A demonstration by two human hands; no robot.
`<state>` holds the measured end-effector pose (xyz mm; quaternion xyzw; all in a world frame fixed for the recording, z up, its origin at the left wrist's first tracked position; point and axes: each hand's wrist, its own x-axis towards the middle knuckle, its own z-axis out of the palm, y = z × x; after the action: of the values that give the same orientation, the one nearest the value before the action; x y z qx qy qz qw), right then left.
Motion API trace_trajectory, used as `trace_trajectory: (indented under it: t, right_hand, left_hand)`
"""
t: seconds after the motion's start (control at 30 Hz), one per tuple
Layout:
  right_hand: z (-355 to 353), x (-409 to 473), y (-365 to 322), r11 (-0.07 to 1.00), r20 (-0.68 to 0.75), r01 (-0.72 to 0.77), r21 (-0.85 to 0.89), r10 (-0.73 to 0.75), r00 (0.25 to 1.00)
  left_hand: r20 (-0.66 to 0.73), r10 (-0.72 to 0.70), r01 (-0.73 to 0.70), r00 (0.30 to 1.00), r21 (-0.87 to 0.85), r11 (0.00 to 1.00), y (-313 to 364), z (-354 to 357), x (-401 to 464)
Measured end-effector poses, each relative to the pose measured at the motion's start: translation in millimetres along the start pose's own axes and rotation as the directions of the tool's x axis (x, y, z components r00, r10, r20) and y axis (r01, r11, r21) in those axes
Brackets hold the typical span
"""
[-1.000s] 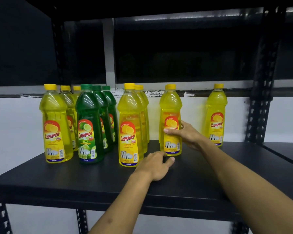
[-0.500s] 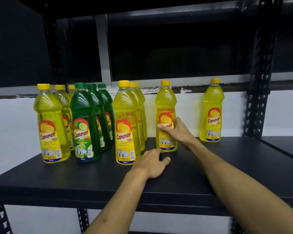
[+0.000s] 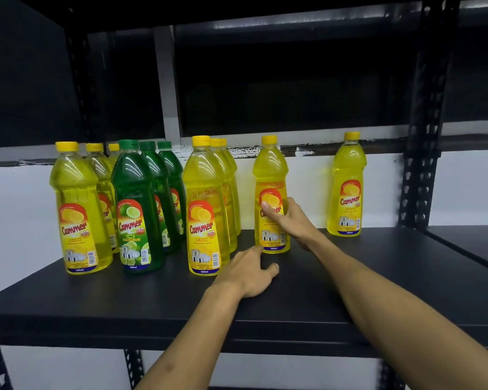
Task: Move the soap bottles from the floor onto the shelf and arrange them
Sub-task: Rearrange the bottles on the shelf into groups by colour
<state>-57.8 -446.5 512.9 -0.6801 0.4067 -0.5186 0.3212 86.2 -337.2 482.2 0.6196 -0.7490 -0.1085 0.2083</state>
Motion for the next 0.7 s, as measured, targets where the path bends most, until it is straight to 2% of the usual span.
trace_trajectory:
  t: [0.7]
  right_hand:
    - [-2.8, -3.9, -1.4, 1.0, 0.029, -0.003, 0.028, 0.002, 1.0]
  left_hand:
    - [0.014, -0.018, 0.018, 1.0, 0.018, 1.0, 1.4, 0.9, -0.1]
